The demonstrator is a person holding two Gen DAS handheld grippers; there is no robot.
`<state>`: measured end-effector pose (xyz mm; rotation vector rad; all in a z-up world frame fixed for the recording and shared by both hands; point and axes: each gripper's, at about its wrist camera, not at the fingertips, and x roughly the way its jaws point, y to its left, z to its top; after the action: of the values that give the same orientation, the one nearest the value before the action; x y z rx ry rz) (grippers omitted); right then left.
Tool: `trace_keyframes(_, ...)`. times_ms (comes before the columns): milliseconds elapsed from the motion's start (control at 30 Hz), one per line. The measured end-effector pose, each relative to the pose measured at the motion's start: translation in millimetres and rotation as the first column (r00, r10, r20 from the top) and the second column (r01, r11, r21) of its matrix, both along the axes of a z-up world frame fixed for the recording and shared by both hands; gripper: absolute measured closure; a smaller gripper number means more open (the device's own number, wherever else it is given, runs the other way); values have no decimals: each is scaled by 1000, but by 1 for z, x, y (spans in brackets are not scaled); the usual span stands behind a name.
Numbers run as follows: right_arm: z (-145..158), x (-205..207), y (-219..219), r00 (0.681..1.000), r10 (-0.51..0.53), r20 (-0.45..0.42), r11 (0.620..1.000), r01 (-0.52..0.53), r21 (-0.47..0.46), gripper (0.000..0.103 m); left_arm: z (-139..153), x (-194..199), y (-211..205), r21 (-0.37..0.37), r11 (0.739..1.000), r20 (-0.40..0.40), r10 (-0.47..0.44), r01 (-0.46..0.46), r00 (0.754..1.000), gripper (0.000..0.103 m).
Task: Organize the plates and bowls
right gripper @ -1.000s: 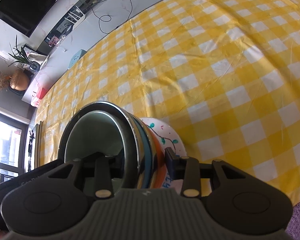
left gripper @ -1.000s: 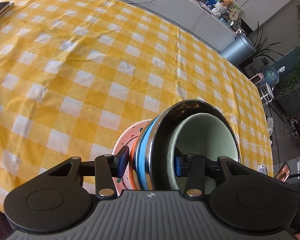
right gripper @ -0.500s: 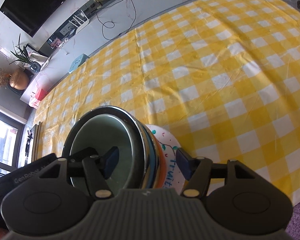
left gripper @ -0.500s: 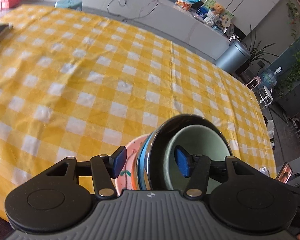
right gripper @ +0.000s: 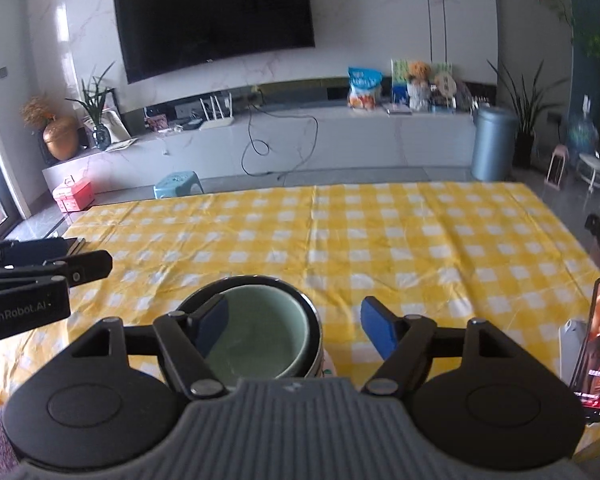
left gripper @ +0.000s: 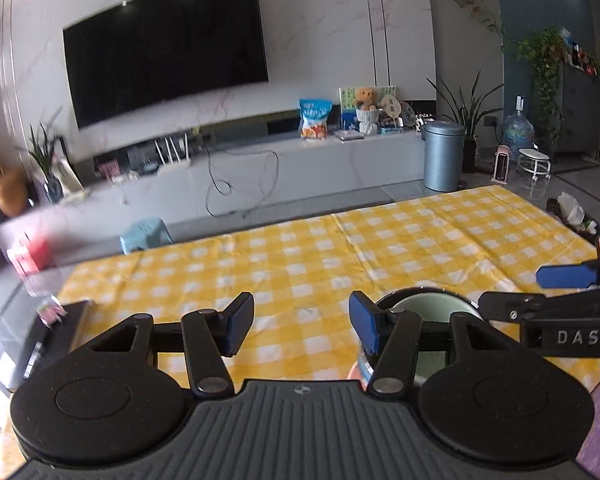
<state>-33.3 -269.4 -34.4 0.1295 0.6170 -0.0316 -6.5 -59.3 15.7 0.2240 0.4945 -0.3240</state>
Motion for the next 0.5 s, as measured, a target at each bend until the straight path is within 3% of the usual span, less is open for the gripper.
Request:
trace_keyframes(267,-10,-46,19,998,-12,66,997,16,-69,30,-29,-36,2,116,993,38,31,-36,999,33)
trace_keyframes(500,-32,-67,42,999,-1,46,994,6,-112,28,-45,-48,8,91,994,-47,61,-56,997,25)
